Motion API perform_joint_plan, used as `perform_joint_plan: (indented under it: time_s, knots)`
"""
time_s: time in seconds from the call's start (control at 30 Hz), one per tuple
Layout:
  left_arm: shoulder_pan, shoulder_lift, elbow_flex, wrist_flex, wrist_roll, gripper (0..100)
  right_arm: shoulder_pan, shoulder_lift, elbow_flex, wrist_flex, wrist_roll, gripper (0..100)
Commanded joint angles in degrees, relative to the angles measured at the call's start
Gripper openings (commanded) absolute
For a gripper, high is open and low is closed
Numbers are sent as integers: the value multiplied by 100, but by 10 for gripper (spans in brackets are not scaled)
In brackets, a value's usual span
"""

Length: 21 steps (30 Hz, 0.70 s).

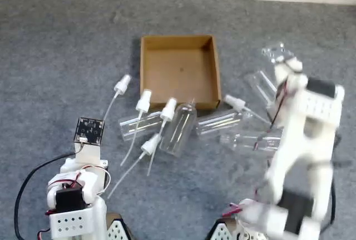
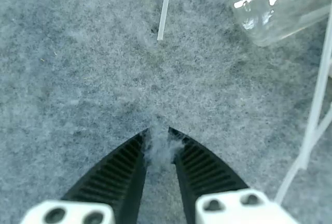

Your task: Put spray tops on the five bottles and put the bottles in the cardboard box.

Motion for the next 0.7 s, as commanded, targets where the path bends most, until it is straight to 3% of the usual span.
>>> perform_joint_plan:
  time_s: [0.0,0.53,0.67]
  knots:
    - [84,-13,127,44,-18,9,66,1147,-1569,171,123,286]
    - [84,-13,127,44,-18,9,-277,4084,-3732,136,88,282]
    - [84,-13,127,44,-18,9,-286,4374,-3952,136,-360,168]
